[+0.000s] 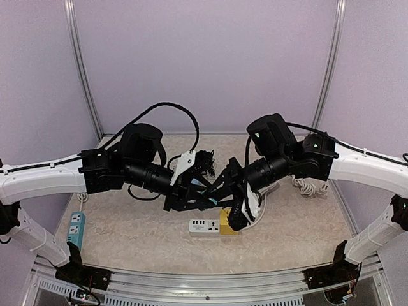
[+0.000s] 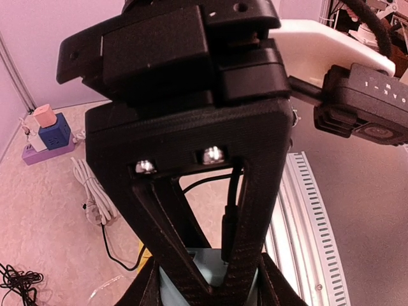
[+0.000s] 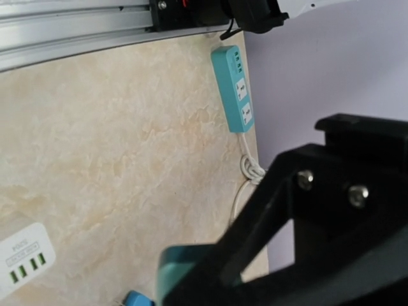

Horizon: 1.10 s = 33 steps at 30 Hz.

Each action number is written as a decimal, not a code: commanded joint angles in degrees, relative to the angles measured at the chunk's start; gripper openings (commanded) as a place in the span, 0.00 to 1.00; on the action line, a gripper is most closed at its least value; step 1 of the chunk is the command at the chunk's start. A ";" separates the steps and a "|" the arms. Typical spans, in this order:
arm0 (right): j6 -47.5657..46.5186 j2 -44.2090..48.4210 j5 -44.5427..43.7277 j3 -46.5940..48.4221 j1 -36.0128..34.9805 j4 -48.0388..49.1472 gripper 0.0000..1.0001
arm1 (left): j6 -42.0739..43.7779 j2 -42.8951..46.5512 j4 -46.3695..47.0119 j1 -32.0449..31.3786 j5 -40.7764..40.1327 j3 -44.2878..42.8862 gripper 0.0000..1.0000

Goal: Insert the plug
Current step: Adjust the plug.

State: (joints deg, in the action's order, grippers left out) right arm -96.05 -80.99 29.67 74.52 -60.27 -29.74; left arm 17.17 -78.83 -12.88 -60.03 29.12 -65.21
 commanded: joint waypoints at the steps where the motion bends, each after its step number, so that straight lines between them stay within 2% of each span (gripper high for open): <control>1: 7.78 0.85 -1.56 0.88 -0.48 1.82 0.00 | 0.04 0.47 1.41 0.75 -2.40 -0.88 0.43; 2: 9.96 1.24 -2.66 0.72 -0.46 2.10 0.00 | -0.38 0.97 1.57 1.06 -4.14 -0.19 0.70; 3: 13.01 1.54 -3.98 0.57 -0.45 2.80 0.00 | -0.57 2.33 1.89 1.24 -6.85 0.58 0.90; 4: 16.65 1.93 -5.75 0.35 -0.50 4.06 0.00 | -0.32 3.47 2.28 1.40 -10.08 1.64 0.98; 9: 37.98 1.33 -22.27 5.03 0.37 11.01 0.00 | 0.35 13.13 4.94 2.27 -27.23 5.75 0.99; 13: 54.52 -4.40 -43.29 18.98 3.10 12.65 0.00 | -1.85 20.14 8.16 3.34 -38.28 7.75 0.99; 16: 66.75 -12.54 -56.32 34.97 7.66 4.60 0.00 | -3.76 23.99 8.87 4.25 -43.49 9.31 0.99; 17: 70.16 -16.65 -61.36 43.36 9.21 0.61 0.00 | -4.37 25.06 9.05 4.42 -44.79 9.96 0.99; 20: 77.84 -29.94 -71.25 61.27 12.48 -16.88 0.00 | -6.06 26.50 9.21 4.62 -49.24 11.35 0.99; 22: 83.83 -37.85 -71.14 71.92 12.93 -30.31 0.00 | -7.54 27.09 7.61 4.74 -51.09 11.04 0.99; 27: 100.88 -39.45 -58.31 68.59 14.84 -42.30 0.00 | -10.93 29.60 3.45 5.23 -52.87 11.89 0.99; 33: 108.31 -40.59 -46.59 63.74 15.45 -46.67 0.00 | -12.84 29.13 4.84 5.28 -51.03 18.73 0.99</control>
State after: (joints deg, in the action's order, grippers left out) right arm 2.39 -122.58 -25.45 139.13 -45.43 -68.88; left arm 6.76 -48.18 -6.96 -55.11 -21.93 -50.52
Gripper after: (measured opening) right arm 0.221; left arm 0.988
